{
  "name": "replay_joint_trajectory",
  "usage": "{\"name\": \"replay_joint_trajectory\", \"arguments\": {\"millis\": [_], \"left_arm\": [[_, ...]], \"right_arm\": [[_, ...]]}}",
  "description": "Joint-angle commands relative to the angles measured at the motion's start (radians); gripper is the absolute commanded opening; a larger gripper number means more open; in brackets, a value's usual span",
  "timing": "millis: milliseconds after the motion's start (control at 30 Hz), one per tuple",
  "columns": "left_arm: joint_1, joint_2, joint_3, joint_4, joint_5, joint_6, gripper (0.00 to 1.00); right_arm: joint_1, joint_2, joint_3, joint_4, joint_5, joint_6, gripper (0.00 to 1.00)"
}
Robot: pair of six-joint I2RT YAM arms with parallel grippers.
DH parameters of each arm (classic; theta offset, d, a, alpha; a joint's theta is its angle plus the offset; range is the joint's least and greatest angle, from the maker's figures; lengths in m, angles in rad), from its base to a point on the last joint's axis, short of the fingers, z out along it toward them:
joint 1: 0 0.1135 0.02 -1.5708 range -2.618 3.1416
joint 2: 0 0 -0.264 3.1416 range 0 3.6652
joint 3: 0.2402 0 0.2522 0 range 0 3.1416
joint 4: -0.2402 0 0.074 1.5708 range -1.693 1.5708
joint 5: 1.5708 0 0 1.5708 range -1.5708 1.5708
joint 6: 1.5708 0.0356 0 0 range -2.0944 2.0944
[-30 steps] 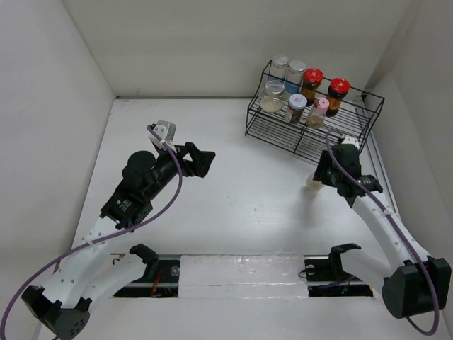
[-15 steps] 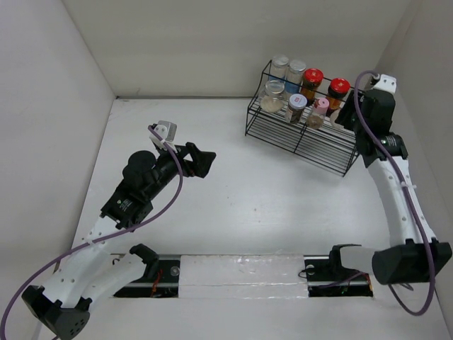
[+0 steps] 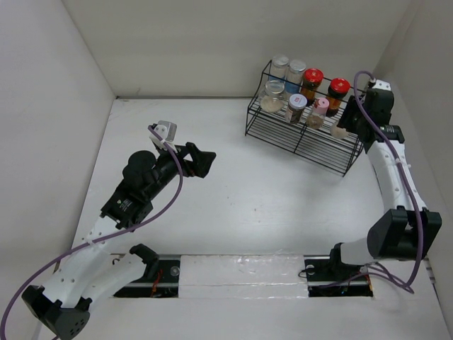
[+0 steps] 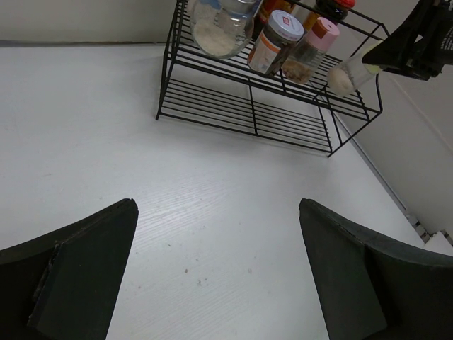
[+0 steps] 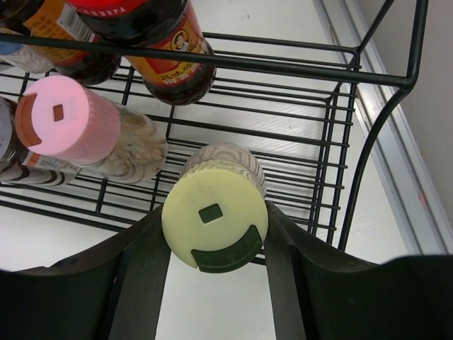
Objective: Organize the condiment bottles
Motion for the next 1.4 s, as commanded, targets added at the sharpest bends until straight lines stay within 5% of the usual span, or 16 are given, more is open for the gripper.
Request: {"name": "replay_joint_trajectory", "arguments": {"millis": [0, 167, 367, 700, 833, 1033, 1233, 1367], "left_arm": [[0.001, -0.001, 0.040, 0.038, 0.012, -0.007, 0.93], [0.001, -0.001, 0.040, 0.038, 0.012, -0.007, 0.93], [0.001, -0.001, 0.040, 0.038, 0.003, -0.007, 0.93], [0.001, -0.001, 0.040, 0.027, -0.019, -0.007, 0.93], [0.001, -0.001, 0.051, 0.006, -0.039, -0.007, 0.97], [0.001, -0.001, 0.051, -0.003, -0.075, -0.007, 1.00], [0.001, -0.011, 0.051, -0.003, -0.124, -0.007, 1.00], [0.001, -0.021, 0.051, 0.006, -0.147, -0.007, 1.00]], "right_arm": [[-0.017, 0.023, 0.060, 0.043, -0.040, -0.018, 0.57], [-0.017, 0.075, 0.073, 0.031, -0.040, -0.018, 0.60], [-0.017, 0.075, 0.082, 0.041, -0.049, -0.018, 0.77], [0.005, -0.121, 0.046, 0.152, -0.078, 0.001, 0.86], [0.069, -0.256, -0.019, 0.242, -0.078, 0.010, 1.00], [0.208, -0.418, -0.162, 0.319, -0.173, -0.002, 1.00], [0.351, -0.500, -0.398, 0.365, -0.446, -0.030, 1.00], [0.428, -0.512, -0.548, 0.365, -0.463, -0.018, 1.00]]}}
